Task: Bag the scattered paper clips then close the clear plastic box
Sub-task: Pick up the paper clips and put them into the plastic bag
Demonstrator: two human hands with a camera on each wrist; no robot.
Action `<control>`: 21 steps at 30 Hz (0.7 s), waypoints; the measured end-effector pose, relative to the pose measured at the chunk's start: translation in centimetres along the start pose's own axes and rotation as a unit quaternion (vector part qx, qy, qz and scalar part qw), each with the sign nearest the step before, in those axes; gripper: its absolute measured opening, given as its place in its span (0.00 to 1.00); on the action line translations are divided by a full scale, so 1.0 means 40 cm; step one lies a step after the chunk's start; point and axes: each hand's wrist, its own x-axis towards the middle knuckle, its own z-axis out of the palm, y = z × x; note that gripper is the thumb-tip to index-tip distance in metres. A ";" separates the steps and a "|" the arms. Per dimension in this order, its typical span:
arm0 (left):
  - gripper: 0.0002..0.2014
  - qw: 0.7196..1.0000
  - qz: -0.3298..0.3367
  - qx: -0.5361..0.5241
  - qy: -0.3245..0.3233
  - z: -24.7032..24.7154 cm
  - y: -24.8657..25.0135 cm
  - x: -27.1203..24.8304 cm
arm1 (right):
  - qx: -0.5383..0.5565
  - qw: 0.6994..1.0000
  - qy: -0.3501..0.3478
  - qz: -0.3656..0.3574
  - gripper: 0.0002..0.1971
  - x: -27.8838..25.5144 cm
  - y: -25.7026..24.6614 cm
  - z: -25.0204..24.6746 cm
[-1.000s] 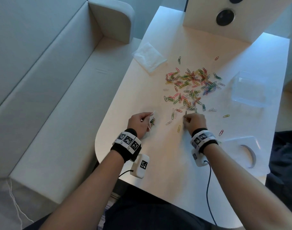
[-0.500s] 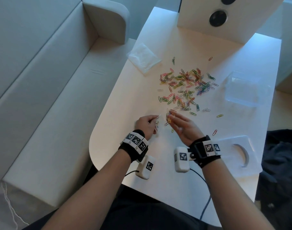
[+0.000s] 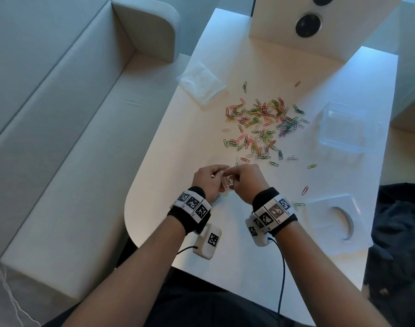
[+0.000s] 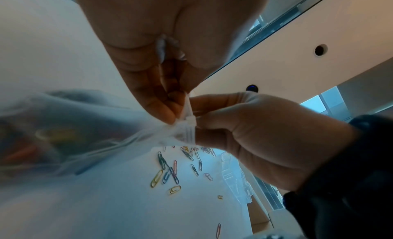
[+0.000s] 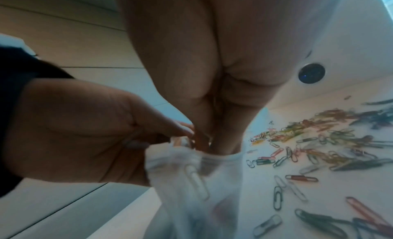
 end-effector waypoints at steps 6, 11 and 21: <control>0.13 0.999 -0.015 -0.029 0.014 -0.066 -0.018 0.014 | 0.081 0.978 0.173 0.090 0.12 0.065 0.125 -0.060; 0.13 0.998 -0.001 -0.050 0.039 -0.131 -0.027 0.022 | -0.103 0.963 0.073 0.240 0.48 0.161 0.266 -0.057; 0.13 0.997 0.000 -0.049 0.053 -0.180 -0.043 0.053 | -0.232 0.962 0.097 0.108 0.20 0.217 0.190 0.047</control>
